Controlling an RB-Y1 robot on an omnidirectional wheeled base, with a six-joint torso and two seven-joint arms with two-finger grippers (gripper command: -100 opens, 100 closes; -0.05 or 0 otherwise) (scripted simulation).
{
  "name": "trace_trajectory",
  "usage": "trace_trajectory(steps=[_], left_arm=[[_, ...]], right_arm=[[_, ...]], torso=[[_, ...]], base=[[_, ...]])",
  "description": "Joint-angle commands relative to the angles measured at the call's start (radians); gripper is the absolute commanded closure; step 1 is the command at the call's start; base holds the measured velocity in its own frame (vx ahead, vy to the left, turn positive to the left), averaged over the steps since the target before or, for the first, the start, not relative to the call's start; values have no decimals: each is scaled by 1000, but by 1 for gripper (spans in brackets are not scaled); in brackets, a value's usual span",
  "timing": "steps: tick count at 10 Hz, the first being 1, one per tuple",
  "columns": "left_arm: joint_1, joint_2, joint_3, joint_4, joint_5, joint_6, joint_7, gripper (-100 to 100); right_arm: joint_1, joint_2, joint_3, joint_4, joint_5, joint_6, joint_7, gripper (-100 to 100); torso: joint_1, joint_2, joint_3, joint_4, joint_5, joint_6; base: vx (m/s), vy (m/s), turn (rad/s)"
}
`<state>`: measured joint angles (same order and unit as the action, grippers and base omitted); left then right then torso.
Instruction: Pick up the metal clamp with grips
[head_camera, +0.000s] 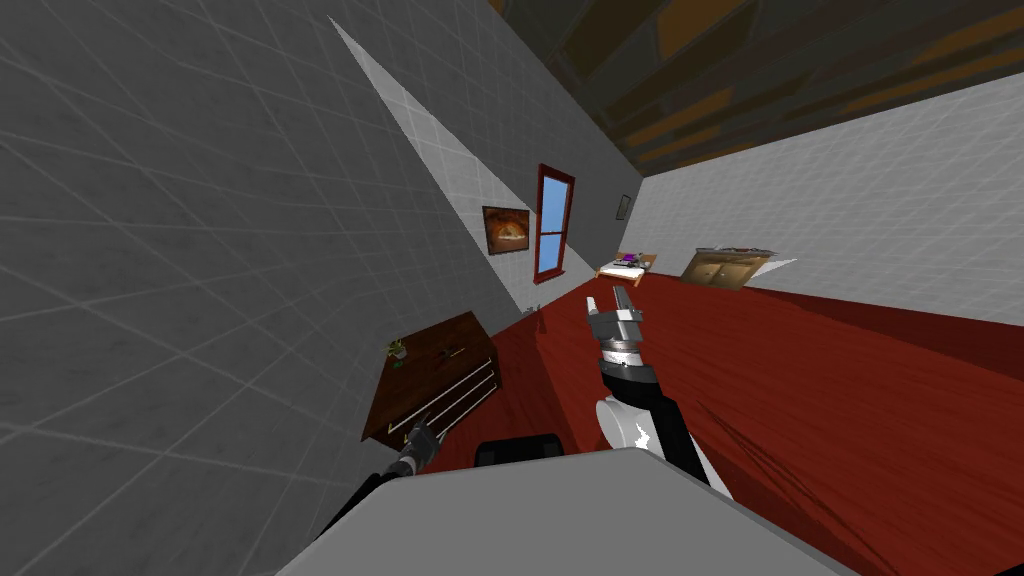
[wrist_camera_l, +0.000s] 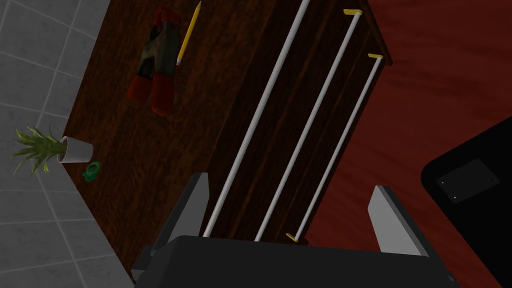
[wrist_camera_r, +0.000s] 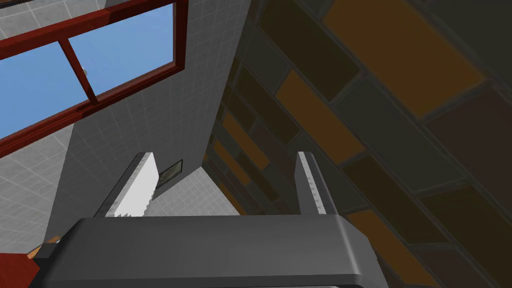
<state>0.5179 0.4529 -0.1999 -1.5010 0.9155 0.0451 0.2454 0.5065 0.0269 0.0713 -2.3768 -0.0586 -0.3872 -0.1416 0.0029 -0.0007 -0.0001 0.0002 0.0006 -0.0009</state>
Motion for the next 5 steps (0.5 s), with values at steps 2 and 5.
trace_trajectory(steps=[2,5], left_arm=[[-1,20,7,65,77,63,-4,-100],[-3,46,6,128,168,103,-2,-100]], right_arm=[[0,0,0,0,0,0,0,0],[0,0,0,0,0,0,0,0]], torso=[[0,0,0,0,0,1],[0,-1,0,0,0,1]], base=[[2,-4,-259],[6,-3,-163]])
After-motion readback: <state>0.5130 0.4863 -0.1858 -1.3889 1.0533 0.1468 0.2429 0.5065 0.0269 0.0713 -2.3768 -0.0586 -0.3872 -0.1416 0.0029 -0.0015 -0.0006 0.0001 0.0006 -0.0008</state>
